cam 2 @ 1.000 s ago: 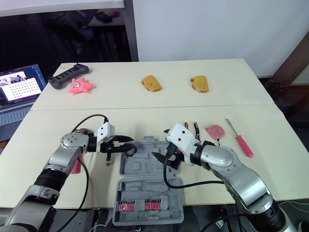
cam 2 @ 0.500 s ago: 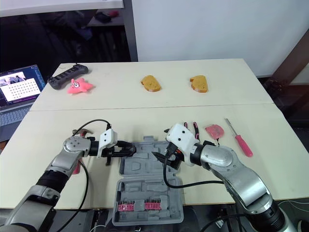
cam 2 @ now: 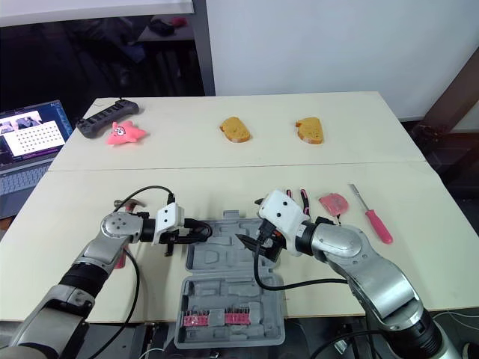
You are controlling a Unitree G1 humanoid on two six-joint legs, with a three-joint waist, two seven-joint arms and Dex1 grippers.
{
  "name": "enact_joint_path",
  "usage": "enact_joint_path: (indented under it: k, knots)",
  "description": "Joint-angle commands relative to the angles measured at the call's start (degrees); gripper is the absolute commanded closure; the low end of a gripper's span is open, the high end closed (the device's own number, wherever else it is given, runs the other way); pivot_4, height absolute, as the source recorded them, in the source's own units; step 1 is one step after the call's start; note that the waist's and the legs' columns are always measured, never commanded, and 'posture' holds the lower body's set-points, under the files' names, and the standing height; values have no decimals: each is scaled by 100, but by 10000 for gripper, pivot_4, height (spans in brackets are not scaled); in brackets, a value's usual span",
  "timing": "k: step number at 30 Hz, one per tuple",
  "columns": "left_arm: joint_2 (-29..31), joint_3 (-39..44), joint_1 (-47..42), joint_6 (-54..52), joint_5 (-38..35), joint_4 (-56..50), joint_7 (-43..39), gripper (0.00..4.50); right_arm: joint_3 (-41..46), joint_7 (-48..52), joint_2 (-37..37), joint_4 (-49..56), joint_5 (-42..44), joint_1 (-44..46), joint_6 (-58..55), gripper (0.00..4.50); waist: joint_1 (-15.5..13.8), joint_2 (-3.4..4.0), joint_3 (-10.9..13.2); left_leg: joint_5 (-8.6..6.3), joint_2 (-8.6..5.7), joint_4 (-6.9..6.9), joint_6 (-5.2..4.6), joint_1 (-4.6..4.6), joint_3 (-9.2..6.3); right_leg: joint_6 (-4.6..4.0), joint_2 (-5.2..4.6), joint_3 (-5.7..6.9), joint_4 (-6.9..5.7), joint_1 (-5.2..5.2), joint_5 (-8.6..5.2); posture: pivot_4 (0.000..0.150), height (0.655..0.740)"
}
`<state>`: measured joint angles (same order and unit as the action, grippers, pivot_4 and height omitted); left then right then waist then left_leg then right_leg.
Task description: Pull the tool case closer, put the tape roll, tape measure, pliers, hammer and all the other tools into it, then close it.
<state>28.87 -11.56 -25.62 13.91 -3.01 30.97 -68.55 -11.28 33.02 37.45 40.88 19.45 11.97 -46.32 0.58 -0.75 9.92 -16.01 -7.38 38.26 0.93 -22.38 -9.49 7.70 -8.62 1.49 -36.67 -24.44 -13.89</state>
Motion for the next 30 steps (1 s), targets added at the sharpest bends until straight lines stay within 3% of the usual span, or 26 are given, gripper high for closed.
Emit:
enact_joint_path:
  k: [1, 6, 12, 14, 17, 23, 24, 25, 30]
  knots:
    - [157, 39, -37, -438, -127, -399, -135, 30144, 265, 83, 76, 185, 80, 41, 94, 0, 1, 0, 0, 0, 0, 0, 0, 0, 0, 0, 0, 0, 0, 0, 0, 1500, 7219]
    - [513, 332, 19, -1394, -781, -1442, -536, 30144, 827, 292, 209, 204, 298, -120, 256, 0, 4, -1, 1, 0, 0, -1, 0, 0, -1, 0, 1, 0, -1, -1, 0, 1500, 7219]
    - [1570, 1163, 291, -2954, -1794, -2362, -949, 30144, 2133, 832, 613, 36, 626, -836, 659, 0, 13, 2, 2, -2, 3, -5, -2, 0, -1, -1, 2, 0, 2, -1, 0, 1500, 7219]
    - [1918, 1475, 466, -2935, -1804, -2085, -923, 30144, 2533, 1038, 839, -119, 513, -1275, 924, 0, 12, 3, 2, -3, 3, -8, -6, 1, -1, -1, 4, 0, 3, -2, -1, 1500, 7219]
    - [2540, 2065, 923, -2080, -1383, -864, -570, 30144, 3509, 1355, 918, -605, 437, -2111, 1423, 0, 11, 4, 2, -19, 4, -12, -32, 8, 1, -1, 4, -1, 4, 2, -1, 1500, 7219]
    - [2961, 2904, 1838, -1167, -1334, 451, -211, 30144, 4717, 1842, 866, -1683, 233, -3163, 2431, 0, -8, 6, 3, -25, 6, -15, -41, 13, 9, -1, 2, -2, 15, 10, -1, 1500, 7219]
    - [2985, 3010, 2007, -1038, -1351, 626, -212, 25119, 4840, 1924, 895, -2001, 111, -3316, 2672, 0, -21, 7, 3, -26, 6, -15, -42, 14, 10, -2, 1, -2, 16, 12, 1, 1500, 7219]
    - [2995, 3079, 2113, -927, -1361, 755, -204, 22960, 4915, 2001, 925, -2266, 24, -3424, 2863, 0, -35, 7, 3, -26, 6, -15, -42, 15, 10, -3, 1, -2, 21, 16, 1, 1500, 7219]
    - [2949, 3346, 2362, -809, -1491, 927, -119, 159, 5057, 2251, 957, -3068, 23, -3505, 3351, 0, -118, 6, 3, -28, 9, -16, -42, 19, 11, -3, 2, -2, 26, 22, 1, 1500, 7219]
